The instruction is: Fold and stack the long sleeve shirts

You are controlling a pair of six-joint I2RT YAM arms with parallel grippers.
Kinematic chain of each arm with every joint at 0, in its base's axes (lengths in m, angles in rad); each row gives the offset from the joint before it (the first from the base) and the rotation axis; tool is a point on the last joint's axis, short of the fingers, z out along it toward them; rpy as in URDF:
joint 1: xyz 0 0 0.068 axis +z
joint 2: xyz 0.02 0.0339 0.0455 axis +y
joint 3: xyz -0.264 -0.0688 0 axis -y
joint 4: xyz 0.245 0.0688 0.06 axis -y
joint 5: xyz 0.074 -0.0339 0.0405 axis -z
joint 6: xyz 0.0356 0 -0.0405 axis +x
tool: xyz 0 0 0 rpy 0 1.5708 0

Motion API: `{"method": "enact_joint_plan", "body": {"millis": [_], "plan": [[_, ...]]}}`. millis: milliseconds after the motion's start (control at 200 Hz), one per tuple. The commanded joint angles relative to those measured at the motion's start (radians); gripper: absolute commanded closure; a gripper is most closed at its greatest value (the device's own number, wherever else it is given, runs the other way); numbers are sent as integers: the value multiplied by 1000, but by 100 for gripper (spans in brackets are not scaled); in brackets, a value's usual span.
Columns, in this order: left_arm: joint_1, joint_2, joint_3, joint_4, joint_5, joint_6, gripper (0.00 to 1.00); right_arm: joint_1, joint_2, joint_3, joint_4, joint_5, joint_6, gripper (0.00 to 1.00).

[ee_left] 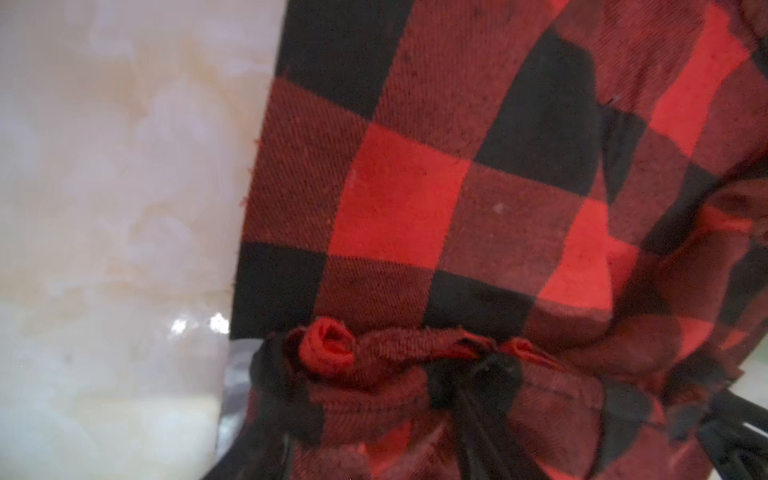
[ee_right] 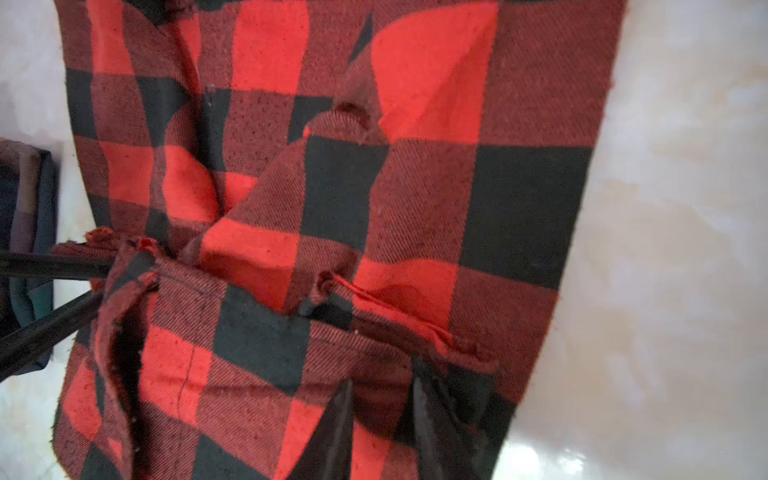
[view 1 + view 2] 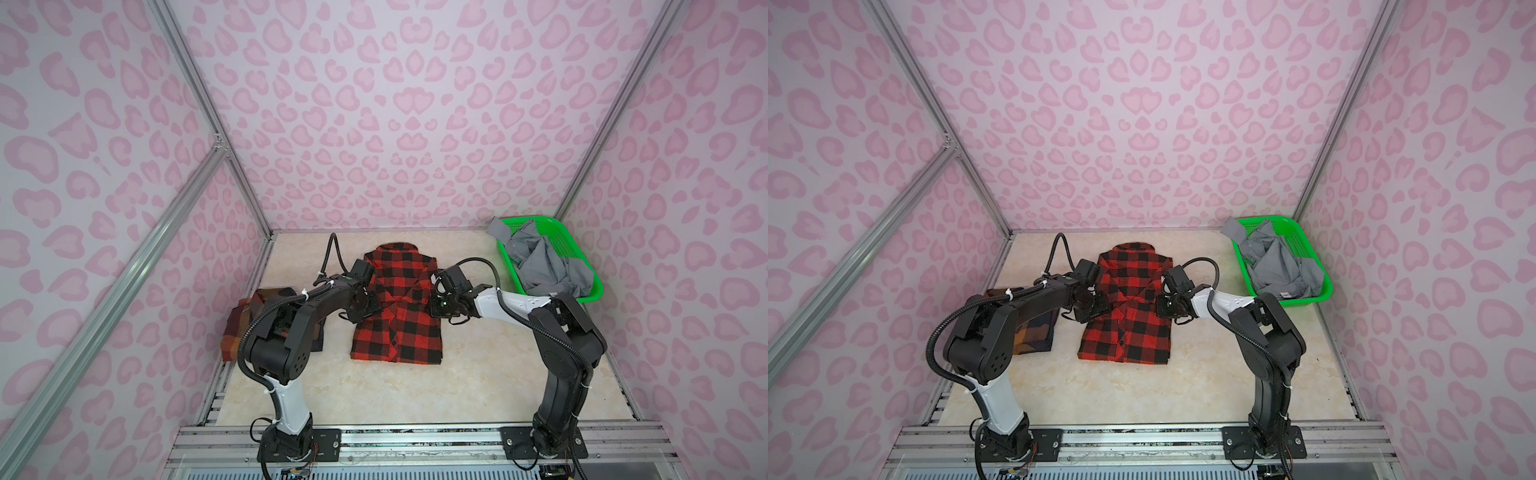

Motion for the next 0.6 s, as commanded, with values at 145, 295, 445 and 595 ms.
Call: {"method": "enact_joint_plan", "body": {"millis": [145,295,445,595], "plan": [[6,-24,-13,-5,4,-6,37,38,27,-5,-32,21,6,71],[4,-147,-95,12,52,-38,32,90,-43,-70,-28,39,15,70],[-2,-356,-211,6,41,-79,21,130,-177,-164,-48,87,1,62],[0,-532,-258,-69,-10,-81,8,209,-349,-220,-117,139,-66,48]]}}
